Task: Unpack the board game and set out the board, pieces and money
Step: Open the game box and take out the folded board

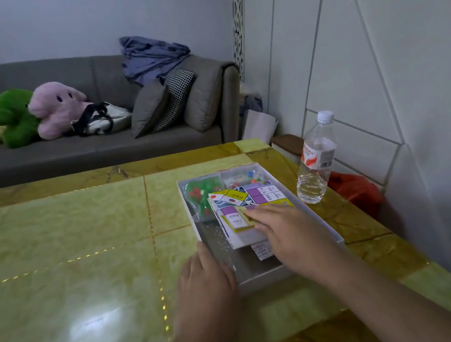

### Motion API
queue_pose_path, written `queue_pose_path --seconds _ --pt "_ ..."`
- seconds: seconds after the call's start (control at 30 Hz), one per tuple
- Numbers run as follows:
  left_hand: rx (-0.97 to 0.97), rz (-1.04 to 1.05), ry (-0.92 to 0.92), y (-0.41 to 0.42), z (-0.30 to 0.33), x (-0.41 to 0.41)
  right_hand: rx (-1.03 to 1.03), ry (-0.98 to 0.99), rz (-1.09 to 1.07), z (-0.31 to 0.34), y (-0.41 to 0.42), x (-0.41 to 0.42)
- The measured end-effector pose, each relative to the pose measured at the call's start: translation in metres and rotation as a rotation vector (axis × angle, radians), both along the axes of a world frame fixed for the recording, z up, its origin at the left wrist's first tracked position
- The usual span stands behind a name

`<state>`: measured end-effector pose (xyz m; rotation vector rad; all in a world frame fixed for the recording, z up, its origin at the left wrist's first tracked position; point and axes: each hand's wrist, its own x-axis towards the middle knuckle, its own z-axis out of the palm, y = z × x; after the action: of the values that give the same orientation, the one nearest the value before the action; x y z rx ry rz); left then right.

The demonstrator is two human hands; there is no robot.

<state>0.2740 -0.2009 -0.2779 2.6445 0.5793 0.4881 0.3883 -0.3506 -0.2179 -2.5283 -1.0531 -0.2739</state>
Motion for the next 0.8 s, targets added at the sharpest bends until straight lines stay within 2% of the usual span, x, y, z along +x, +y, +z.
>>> queue_pose_path --seconds 0.2,0.27,0.33,0.5,0.6,0.67,0.8 --pt "-0.142 -0.03 0.014 0.004 0.009 0.009 0.272 -0.332 -0.185 0.024 0.0 0.005" --pt "-0.216 -0.031 -0.003 0.008 0.016 0.005 0.381 -0.383 -0.174 0.041 0.001 0.001" --pt "-0.327 -0.01 -0.1 0.016 0.023 -0.003 0.49 -0.424 -0.133 0.059 0.002 -0.004" --pt "-0.528 0.028 -0.452 0.048 0.075 -0.042 0.672 -0.416 -0.002 0.113 0.017 -0.041" --pt "-0.748 -0.089 -0.571 0.067 0.12 -0.078 0.779 -0.35 0.1 0.142 0.041 -0.069" --pt "-0.827 -0.189 -0.591 0.078 0.146 -0.104 0.848 -0.287 0.158 0.157 0.063 -0.085" --pt "-0.792 -0.234 -0.528 0.105 0.171 -0.147 0.842 -0.235 0.192 0.175 0.111 -0.106"
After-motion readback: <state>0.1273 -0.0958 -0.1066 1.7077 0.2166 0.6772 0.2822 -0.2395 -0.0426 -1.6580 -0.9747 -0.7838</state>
